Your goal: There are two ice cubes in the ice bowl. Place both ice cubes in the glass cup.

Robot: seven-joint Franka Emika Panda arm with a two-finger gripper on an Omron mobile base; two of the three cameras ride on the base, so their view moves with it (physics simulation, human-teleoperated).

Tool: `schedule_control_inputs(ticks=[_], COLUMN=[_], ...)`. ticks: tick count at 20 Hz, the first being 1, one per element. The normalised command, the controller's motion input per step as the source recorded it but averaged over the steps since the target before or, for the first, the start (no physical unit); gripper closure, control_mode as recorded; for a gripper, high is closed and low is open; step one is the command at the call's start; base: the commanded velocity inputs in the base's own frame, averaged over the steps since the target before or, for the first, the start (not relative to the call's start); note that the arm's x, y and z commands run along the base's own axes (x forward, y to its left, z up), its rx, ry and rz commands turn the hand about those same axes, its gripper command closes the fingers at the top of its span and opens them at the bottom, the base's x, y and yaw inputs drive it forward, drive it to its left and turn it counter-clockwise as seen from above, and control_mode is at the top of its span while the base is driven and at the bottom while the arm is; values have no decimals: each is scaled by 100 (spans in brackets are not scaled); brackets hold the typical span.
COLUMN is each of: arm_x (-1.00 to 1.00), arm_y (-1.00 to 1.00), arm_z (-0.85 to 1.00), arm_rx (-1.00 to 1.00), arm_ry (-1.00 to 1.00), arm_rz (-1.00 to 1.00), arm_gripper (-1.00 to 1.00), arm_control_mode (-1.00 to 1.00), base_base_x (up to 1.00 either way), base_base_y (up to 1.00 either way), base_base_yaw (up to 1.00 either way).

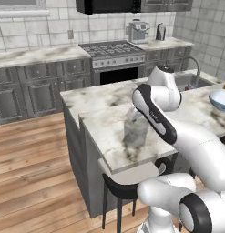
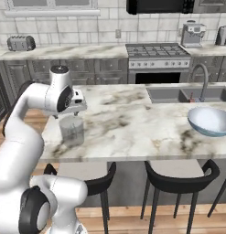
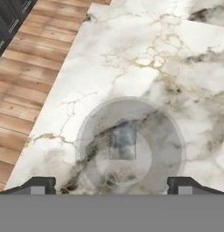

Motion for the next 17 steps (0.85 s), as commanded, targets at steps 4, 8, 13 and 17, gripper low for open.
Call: schedule_control_inputs(ticks=[4, 8, 13, 17], arm_x=[-100, -100, -100, -100], arm_y=[-36, -62, -75, -59], arm_z=[38, 49, 90, 100], arm_rx=[7, 9, 13, 14], arm_ry=[-14, -26, -41, -54], arm_rz=[0, 0, 0, -5], arm_gripper=[-100, -100, -100, -100], arm_control_mode=[-100, -100, -100, -100], base_base_x=[0, 0, 0, 0], base_base_y=[0, 0, 0, 0], base_base_yaw=[0, 0, 0, 0])
